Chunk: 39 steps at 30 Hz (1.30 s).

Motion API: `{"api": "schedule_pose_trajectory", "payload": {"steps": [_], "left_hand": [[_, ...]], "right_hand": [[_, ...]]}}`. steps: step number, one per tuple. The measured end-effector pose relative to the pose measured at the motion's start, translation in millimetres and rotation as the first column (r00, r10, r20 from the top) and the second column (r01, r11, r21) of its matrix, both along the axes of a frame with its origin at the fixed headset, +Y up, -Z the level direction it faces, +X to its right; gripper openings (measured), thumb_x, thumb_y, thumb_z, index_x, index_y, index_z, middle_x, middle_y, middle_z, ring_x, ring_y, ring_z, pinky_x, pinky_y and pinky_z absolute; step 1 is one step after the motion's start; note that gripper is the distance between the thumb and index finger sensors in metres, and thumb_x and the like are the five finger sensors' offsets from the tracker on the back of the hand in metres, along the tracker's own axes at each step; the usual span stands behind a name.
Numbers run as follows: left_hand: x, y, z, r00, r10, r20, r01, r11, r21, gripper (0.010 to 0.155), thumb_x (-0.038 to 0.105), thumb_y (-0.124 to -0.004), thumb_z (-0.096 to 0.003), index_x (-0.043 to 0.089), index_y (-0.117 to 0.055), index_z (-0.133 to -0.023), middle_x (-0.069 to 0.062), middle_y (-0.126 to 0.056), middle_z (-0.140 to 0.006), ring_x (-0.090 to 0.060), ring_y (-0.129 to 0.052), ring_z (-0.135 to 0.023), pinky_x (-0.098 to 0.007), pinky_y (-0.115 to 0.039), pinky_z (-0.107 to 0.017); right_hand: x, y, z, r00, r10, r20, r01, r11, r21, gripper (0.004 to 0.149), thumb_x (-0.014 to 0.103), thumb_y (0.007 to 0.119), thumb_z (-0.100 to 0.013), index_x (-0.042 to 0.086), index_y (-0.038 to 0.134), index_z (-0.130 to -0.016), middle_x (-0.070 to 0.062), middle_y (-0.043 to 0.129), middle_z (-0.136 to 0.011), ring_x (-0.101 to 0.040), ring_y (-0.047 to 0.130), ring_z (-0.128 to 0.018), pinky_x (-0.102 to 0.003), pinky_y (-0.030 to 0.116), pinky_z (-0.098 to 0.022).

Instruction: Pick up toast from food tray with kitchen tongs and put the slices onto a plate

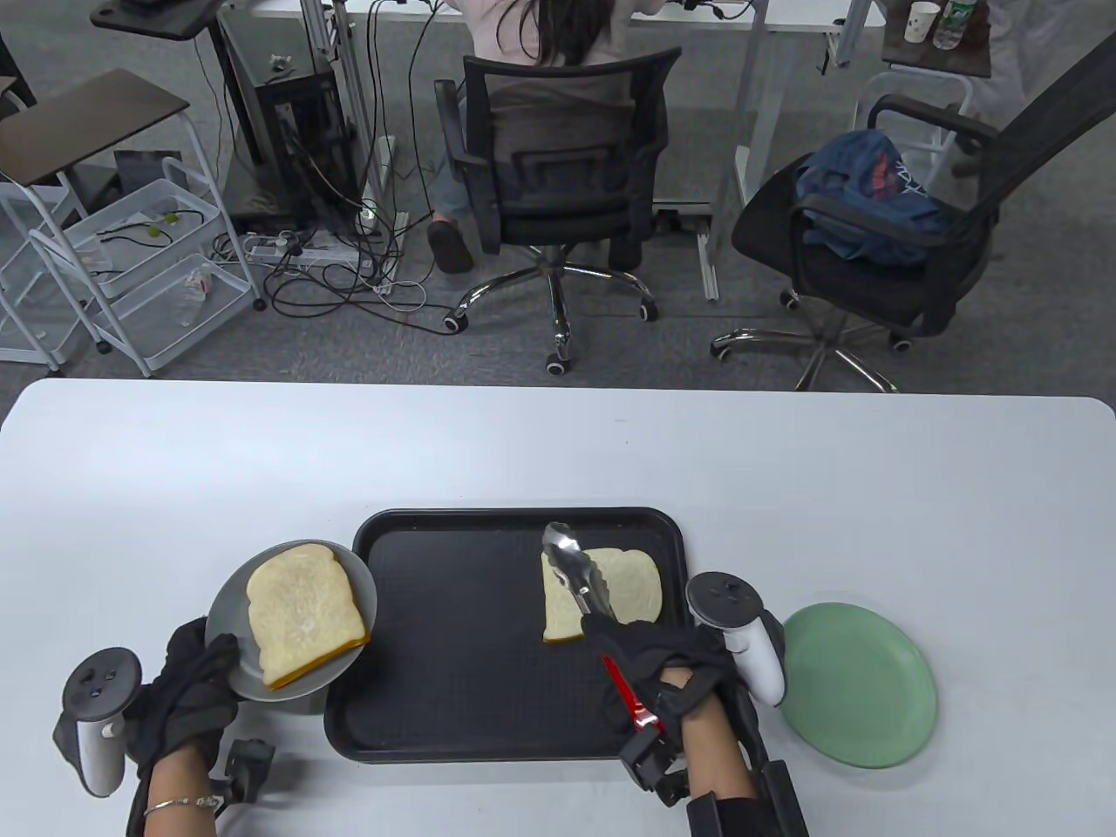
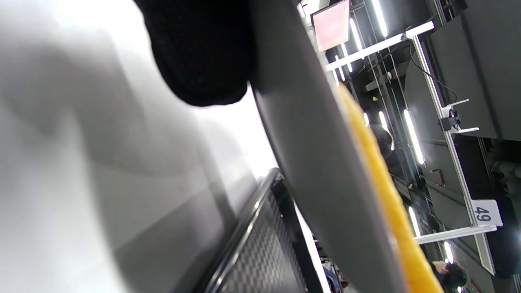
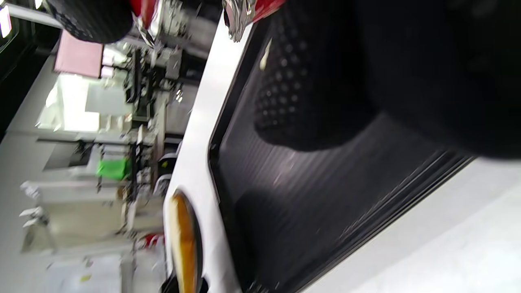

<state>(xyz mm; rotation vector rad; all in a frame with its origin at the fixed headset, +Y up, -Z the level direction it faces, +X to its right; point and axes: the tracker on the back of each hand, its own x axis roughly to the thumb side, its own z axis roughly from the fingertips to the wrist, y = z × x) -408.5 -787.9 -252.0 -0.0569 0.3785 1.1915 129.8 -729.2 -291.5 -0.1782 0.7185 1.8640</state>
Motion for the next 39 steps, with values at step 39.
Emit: {"api": "schedule_pose_trajectory", "payload": {"steps": [39], "left_hand": [[1,-3,-3,1.0,-0.027,0.007,0.027,0.999,-0.018,0.055,0.022,-0.059,-0.0712,-0.002,-0.037,-0.116,-0.02,-0.075,-0.101,-0.021,-0.102,-0.062,-0.018,-0.098,-0.043]], "right_hand": [[43,-92,21,0.997,0.006,0.075,0.013,0.966,-0.257,0.079,0.058,0.069,-0.048,-0.015,0.064,-0.078,-0.03,0.096,-0.04,-0.025,0.103,-0.008,-0.042,0.094,-0.001]]}}
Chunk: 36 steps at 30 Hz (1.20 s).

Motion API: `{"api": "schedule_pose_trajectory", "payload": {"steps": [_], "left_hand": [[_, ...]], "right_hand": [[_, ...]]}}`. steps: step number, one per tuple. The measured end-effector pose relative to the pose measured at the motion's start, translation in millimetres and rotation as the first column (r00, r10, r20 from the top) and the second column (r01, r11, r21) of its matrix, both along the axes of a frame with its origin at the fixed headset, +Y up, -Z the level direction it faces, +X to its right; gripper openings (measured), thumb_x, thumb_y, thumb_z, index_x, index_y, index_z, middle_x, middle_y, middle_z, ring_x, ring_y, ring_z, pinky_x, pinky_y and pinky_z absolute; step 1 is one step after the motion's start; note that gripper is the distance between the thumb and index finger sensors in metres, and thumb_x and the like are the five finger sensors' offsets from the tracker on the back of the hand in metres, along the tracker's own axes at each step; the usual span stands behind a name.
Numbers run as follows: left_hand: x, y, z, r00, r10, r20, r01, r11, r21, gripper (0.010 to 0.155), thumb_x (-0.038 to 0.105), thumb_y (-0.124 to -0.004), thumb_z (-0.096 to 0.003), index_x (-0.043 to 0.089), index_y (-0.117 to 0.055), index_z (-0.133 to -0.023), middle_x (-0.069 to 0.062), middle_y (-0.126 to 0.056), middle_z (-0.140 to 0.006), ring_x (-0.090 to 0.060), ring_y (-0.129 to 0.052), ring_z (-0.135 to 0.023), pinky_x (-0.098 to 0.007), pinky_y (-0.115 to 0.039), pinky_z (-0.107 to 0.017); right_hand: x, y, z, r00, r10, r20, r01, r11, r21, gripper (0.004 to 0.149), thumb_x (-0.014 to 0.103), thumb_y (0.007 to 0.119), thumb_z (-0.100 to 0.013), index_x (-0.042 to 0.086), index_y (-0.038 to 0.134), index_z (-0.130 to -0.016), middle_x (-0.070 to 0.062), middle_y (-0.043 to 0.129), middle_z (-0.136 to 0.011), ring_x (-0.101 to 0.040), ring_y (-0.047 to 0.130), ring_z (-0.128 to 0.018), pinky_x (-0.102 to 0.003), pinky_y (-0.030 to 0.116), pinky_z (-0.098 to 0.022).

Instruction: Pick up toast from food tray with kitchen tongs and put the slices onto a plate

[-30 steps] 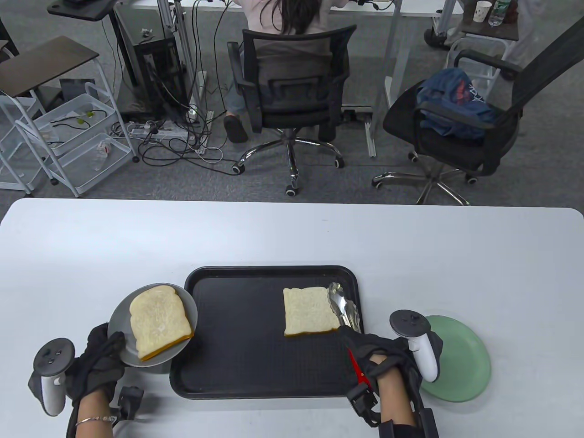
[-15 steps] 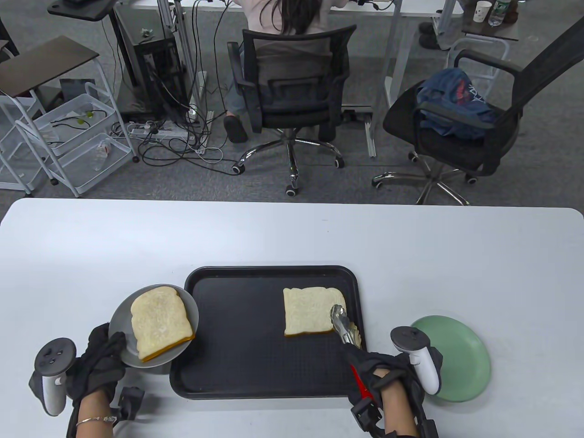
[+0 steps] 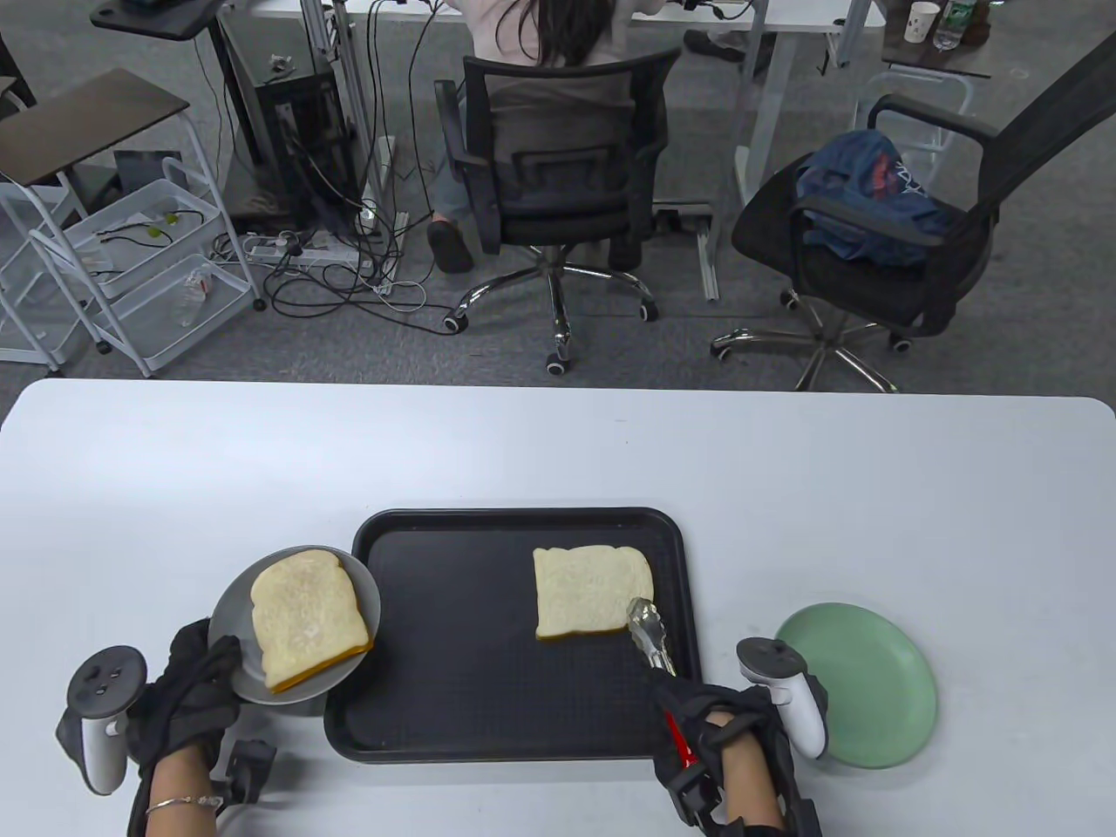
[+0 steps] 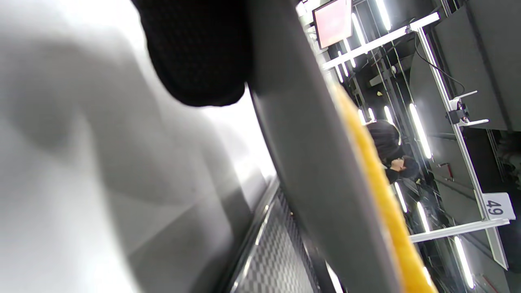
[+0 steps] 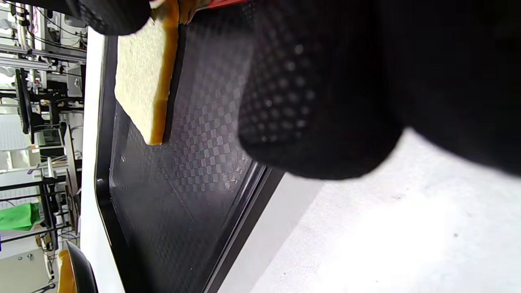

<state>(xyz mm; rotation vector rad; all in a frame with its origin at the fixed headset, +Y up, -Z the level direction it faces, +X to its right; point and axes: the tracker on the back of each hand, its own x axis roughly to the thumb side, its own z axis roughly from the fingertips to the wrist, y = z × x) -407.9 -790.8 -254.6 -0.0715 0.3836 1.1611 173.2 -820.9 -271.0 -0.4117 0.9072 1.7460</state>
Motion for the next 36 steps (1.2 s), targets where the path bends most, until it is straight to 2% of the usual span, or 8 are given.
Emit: {"api": "schedule_pose_trajectory", "payload": {"steps": [11,14,21,29,36], "left_hand": [[1,0,0,1.0,0.019,0.015,-0.019,1.0,0.004,0.055,0.022,-0.059,-0.0714,-0.001,-0.037,-0.116,-0.02,-0.075,-0.101,-0.021,-0.102,-0.062,-0.018,-0.098,-0.043],[1,-1,0,0.999,0.026,0.021,-0.026,1.0,0.007,0.055,0.022,-0.059,-0.0714,-0.001,-0.037,-0.116,-0.02,-0.075,-0.101,-0.021,-0.102,-0.062,-0.018,-0.098,-0.043],[3,-2,-1,0.999,0.031,0.034,-0.032,0.999,0.008,0.056,0.022,-0.059,-0.0713,-0.001,-0.037,-0.117,-0.02,-0.075,-0.101,-0.021,-0.102,-0.062,-0.018,-0.098,-0.043],[4,-3,-2,0.998,0.036,0.048,-0.037,0.999,0.011,0.055,0.022,-0.059,-0.0713,-0.001,-0.037,-0.116,-0.019,-0.075,-0.101,-0.021,-0.102,-0.063,-0.018,-0.098,-0.044],[4,-3,-3,0.998,0.043,0.049,-0.044,0.999,0.015,0.056,0.022,-0.059,-0.0713,-0.001,-0.037,-0.116,-0.019,-0.075,-0.101,-0.02,-0.103,-0.063,-0.017,-0.099,-0.044]], "right_hand": [[3,-4,6,0.994,-0.112,0.012,0.111,0.992,0.065,0.073,0.054,0.07,-0.05,-0.014,0.067,-0.075,-0.028,0.097,-0.041,-0.024,0.103,-0.008,-0.042,0.094,-0.002],[2,5,8,0.986,-0.165,0.012,0.163,0.982,0.096,0.073,0.054,0.07,-0.05,-0.014,0.067,-0.075,-0.028,0.097,-0.04,-0.025,0.103,-0.009,-0.042,0.094,-0.002],[-15,43,5,0.978,-0.203,-0.041,0.207,0.963,0.171,0.073,0.054,0.07,-0.05,-0.014,0.067,-0.075,-0.029,0.097,-0.04,-0.025,0.103,-0.009,-0.042,0.094,-0.002],[-71,81,-4,0.95,-0.243,-0.196,0.282,0.937,0.207,0.073,0.053,0.07,-0.05,-0.015,0.066,-0.075,-0.029,0.097,-0.04,-0.025,0.103,-0.009,-0.042,0.093,-0.002],[-133,92,-13,0.894,-0.307,-0.326,0.376,0.91,0.174,0.073,0.054,0.07,-0.05,-0.015,0.066,-0.076,-0.029,0.097,-0.041,-0.025,0.103,-0.009,-0.042,0.093,-0.003]]}}
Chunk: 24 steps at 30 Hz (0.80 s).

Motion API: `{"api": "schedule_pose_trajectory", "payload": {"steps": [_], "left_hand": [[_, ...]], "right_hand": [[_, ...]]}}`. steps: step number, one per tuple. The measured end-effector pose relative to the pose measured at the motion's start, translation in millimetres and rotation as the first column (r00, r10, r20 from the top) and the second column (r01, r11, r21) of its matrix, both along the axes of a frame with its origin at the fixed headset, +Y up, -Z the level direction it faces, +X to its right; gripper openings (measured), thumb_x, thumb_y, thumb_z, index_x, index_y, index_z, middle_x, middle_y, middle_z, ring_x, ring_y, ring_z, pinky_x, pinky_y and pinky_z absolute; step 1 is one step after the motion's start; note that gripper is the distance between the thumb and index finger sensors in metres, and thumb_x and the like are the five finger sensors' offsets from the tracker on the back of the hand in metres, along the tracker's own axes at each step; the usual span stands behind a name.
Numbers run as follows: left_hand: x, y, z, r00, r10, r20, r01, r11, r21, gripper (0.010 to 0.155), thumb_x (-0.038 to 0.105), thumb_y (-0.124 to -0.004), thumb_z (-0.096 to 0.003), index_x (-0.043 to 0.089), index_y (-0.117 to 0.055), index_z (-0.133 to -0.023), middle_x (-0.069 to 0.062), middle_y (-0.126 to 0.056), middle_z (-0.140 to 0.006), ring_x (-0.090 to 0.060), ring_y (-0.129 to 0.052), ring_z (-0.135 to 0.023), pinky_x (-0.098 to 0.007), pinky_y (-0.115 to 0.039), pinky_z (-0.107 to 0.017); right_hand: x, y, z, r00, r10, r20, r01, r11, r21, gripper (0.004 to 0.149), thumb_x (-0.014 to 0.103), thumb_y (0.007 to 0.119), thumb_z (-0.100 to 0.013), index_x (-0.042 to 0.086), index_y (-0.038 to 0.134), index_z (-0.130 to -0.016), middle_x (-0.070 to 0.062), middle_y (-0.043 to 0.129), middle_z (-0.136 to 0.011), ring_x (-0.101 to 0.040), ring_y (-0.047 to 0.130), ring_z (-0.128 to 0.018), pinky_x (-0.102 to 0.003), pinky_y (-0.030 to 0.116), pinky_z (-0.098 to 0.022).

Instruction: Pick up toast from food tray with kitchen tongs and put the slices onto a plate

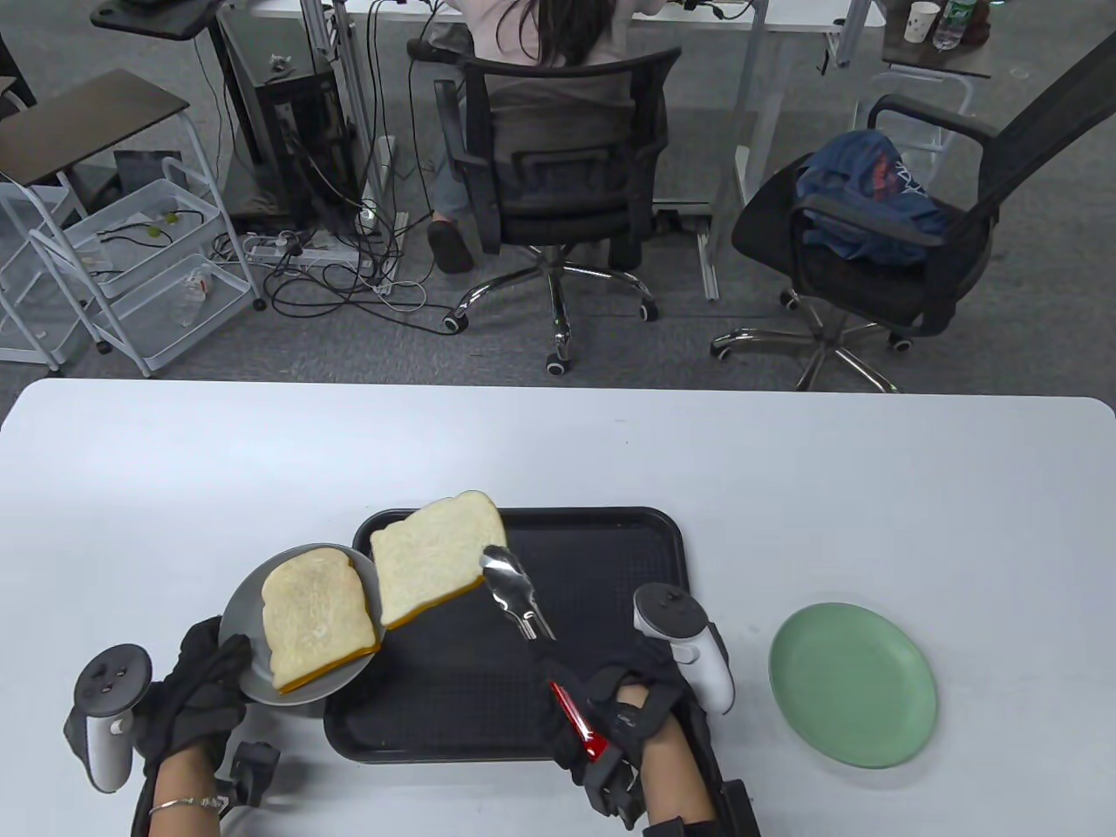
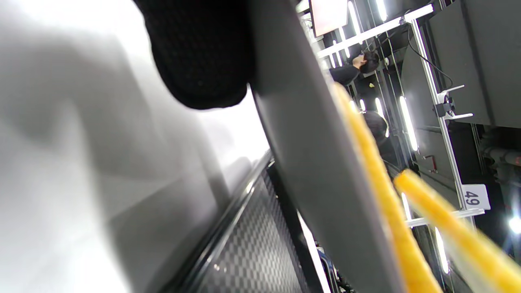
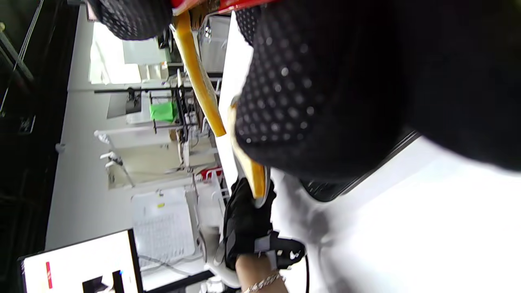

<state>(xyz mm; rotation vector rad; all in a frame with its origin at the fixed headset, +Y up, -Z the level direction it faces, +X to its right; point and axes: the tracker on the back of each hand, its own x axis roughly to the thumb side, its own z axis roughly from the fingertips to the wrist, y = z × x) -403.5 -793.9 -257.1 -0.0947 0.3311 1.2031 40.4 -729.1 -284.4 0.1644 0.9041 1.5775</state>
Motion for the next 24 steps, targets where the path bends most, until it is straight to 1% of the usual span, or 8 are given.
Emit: {"api": "schedule_pose_trajectory", "payload": {"steps": [5,9,17,20,24], "left_hand": [[0,0,0,1.0,0.006,0.0,-0.006,1.0,0.005,0.056,0.022,-0.059,-0.0714,-0.001,-0.036,-0.116,-0.019,-0.075,-0.101,-0.02,-0.103,-0.063,-0.017,-0.099,-0.044],[0,0,0,1.0,0.006,0.001,-0.006,1.0,0.004,0.056,0.023,-0.059,-0.0715,-0.001,-0.036,-0.117,-0.019,-0.075,-0.101,-0.02,-0.103,-0.063,-0.017,-0.099,-0.044],[0,0,-1,1.0,0.008,0.009,-0.008,1.0,0.009,0.056,0.023,-0.059,-0.0715,-0.001,-0.036,-0.117,-0.019,-0.075,-0.101,-0.02,-0.103,-0.063,-0.017,-0.099,-0.044],[0,0,-1,1.0,0.018,0.012,-0.018,1.0,0.011,0.056,0.023,-0.059,-0.0716,-0.001,-0.036,-0.117,-0.019,-0.075,-0.101,-0.019,-0.103,-0.063,-0.017,-0.099,-0.044],[1,0,-1,1.0,0.017,0.015,-0.017,1.0,0.01,0.056,0.023,-0.059,-0.0716,-0.001,-0.036,-0.117,-0.019,-0.075,-0.102,-0.02,-0.103,-0.063,-0.017,-0.1,-0.044]], "right_hand": [[-42,-3,-5,0.996,-0.032,-0.082,0.032,0.999,-0.007,0.073,0.054,0.07,-0.05,-0.015,0.066,-0.076,-0.029,0.097,-0.041,-0.025,0.103,-0.009,-0.042,0.093,-0.003],[-65,-13,-7,0.992,-0.033,-0.122,0.03,0.999,-0.024,0.073,0.054,0.07,-0.05,-0.015,0.066,-0.076,-0.029,0.097,-0.041,-0.025,0.103,-0.009,-0.042,0.093,-0.003],[-82,-40,-6,0.988,-0.012,-0.151,0.0,0.997,-0.074,0.074,0.054,0.069,-0.05,-0.015,0.066,-0.076,-0.03,0.097,-0.041,-0.025,0.103,-0.01,-0.043,0.093,-0.003],[-82,-46,-4,0.987,0.02,-0.158,-0.034,0.996,-0.086,0.074,0.054,0.069,-0.05,-0.015,0.065,-0.076,-0.03,0.097,-0.041,-0.025,0.103,-0.01,-0.043,0.093,-0.003],[-81,-48,-4,0.987,0.019,-0.157,-0.034,0.994,-0.1,0.076,0.055,0.07,-0.05,-0.015,0.065,-0.076,-0.031,0.096,-0.041,-0.026,0.103,-0.01,-0.043,0.093,-0.003]]}}
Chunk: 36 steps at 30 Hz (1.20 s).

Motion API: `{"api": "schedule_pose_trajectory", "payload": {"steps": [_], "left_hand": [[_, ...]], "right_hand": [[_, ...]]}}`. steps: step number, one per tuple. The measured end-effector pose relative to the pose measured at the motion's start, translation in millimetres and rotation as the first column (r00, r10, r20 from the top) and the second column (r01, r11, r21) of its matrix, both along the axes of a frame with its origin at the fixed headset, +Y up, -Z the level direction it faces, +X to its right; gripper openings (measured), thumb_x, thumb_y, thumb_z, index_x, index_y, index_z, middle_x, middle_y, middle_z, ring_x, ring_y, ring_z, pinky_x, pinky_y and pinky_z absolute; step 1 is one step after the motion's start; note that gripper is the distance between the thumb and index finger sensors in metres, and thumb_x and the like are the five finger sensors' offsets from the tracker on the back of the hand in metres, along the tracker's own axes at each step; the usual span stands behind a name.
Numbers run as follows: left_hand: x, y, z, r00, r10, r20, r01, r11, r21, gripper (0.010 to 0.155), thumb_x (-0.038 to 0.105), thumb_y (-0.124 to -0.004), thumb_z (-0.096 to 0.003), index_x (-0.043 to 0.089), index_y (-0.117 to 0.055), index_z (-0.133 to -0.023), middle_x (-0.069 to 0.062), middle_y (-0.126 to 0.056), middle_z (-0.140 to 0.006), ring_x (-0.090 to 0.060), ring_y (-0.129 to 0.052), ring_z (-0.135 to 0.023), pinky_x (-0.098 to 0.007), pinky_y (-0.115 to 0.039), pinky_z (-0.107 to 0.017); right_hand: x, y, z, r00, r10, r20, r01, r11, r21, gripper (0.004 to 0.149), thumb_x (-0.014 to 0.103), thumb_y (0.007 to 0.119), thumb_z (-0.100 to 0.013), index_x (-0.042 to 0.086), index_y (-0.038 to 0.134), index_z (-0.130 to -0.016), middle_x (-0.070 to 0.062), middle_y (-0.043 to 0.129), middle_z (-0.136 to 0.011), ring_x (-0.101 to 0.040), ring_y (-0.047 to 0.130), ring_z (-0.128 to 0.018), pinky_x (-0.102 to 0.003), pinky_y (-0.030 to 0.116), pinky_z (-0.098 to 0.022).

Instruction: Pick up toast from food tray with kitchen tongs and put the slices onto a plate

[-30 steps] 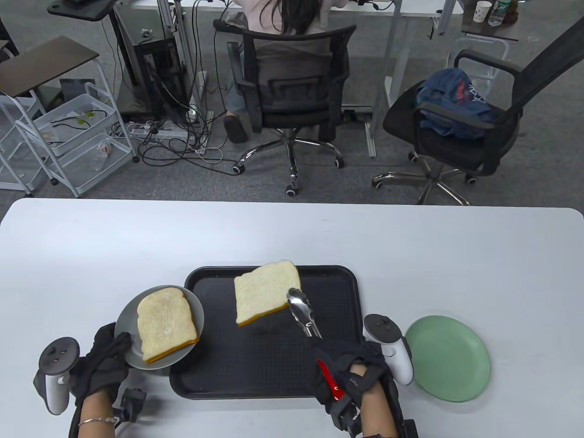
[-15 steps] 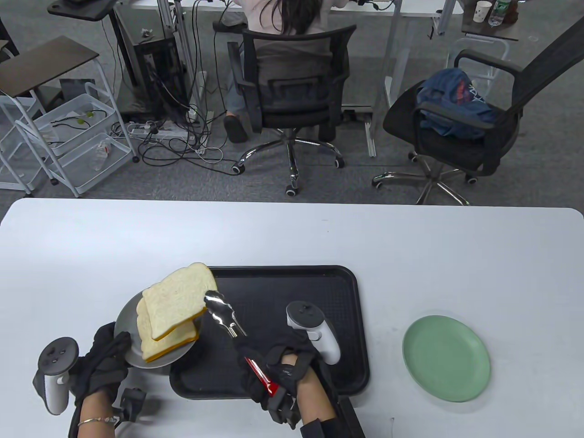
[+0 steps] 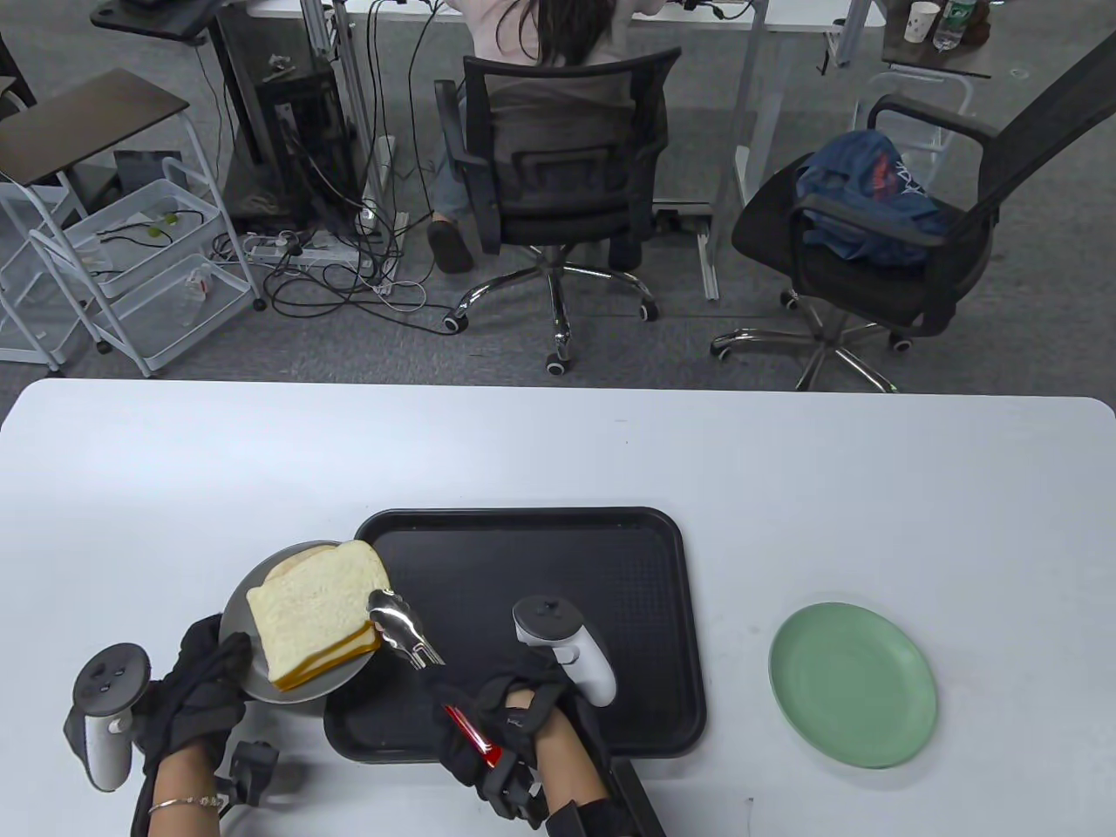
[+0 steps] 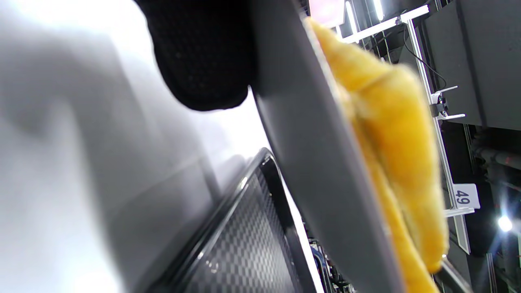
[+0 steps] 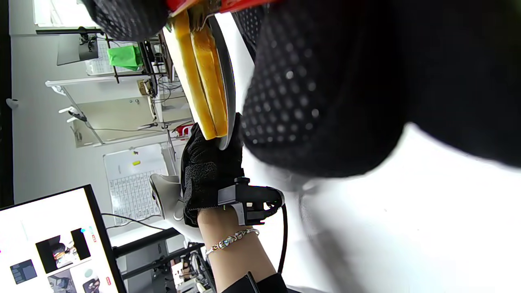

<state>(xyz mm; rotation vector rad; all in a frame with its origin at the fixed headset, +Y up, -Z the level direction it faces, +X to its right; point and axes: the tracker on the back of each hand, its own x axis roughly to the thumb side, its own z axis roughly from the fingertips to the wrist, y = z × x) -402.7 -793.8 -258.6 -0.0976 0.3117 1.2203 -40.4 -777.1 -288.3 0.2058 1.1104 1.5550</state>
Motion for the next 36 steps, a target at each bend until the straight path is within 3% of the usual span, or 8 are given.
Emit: {"api": "schedule_pose_trajectory", "payload": {"steps": [9,16,21,24,28,36], "left_hand": [[0,-1,0,1.0,0.003,-0.001,-0.003,1.0,-0.01,0.056,0.023,-0.059,-0.0716,-0.001,-0.036,-0.117,-0.019,-0.075,-0.102,-0.02,-0.103,-0.063,-0.017,-0.099,-0.044],[0,-1,0,1.0,0.007,0.001,-0.007,1.0,-0.015,0.056,0.023,-0.059,-0.0717,-0.001,-0.036,-0.117,-0.02,-0.075,-0.102,-0.02,-0.103,-0.063,-0.017,-0.099,-0.044],[1,-2,1,1.0,0.015,0.004,-0.015,1.0,-0.021,0.056,0.023,-0.059,-0.0715,-0.002,-0.036,-0.117,-0.02,-0.075,-0.102,-0.02,-0.103,-0.063,-0.017,-0.1,-0.044],[1,-2,1,1.0,0.015,0.004,-0.014,1.0,-0.022,0.056,0.023,-0.059,-0.0716,-0.001,-0.036,-0.117,-0.02,-0.075,-0.102,-0.02,-0.103,-0.063,-0.017,-0.1,-0.044],[1,-2,0,1.0,0.021,0.002,-0.021,0.999,-0.028,0.056,0.023,-0.059,-0.0716,-0.002,-0.036,-0.117,-0.02,-0.075,-0.102,-0.02,-0.103,-0.063,-0.017,-0.099,-0.044],[1,-4,0,0.999,0.043,0.005,-0.042,0.998,-0.046,0.056,0.022,-0.059,-0.0716,-0.002,-0.036,-0.117,-0.021,-0.075,-0.101,-0.02,-0.103,-0.063,-0.017,-0.1,-0.044]], "right_hand": [[23,9,-4,0.999,-0.03,0.039,0.029,1.0,0.01,0.09,0.065,0.072,-0.046,-0.019,0.061,-0.077,-0.036,0.094,-0.042,-0.028,0.102,-0.01,-0.043,0.092,-0.001],[68,30,-7,0.983,-0.082,0.163,0.058,0.988,0.146,0.093,0.067,0.074,-0.044,-0.018,0.06,-0.078,-0.036,0.093,-0.043,-0.028,0.101,-0.01,-0.043,0.09,-0.001],[121,44,-7,0.943,-0.127,0.309,0.036,0.958,0.285,0.096,0.064,0.078,-0.042,-0.019,0.051,-0.083,-0.038,0.088,-0.052,-0.032,0.099,-0.019,-0.046,0.089,-0.008],[151,47,-3,0.913,-0.133,0.385,0.006,0.95,0.313,0.095,0.061,0.08,-0.041,-0.019,0.05,-0.083,-0.039,0.087,-0.054,-0.034,0.098,-0.02,-0.048,0.088,-0.01],[193,50,4,0.878,-0.064,0.475,-0.117,0.933,0.341,0.094,0.059,0.082,-0.04,-0.017,0.048,-0.085,-0.04,0.083,-0.06,-0.038,0.096,-0.027,-0.051,0.086,-0.015],[273,43,18,0.724,0.141,0.675,-0.442,0.847,0.296,0.095,0.056,0.087,-0.036,-0.017,0.05,-0.085,-0.041,0.082,-0.065,-0.043,0.094,-0.035,-0.054,0.083,-0.02]]}}
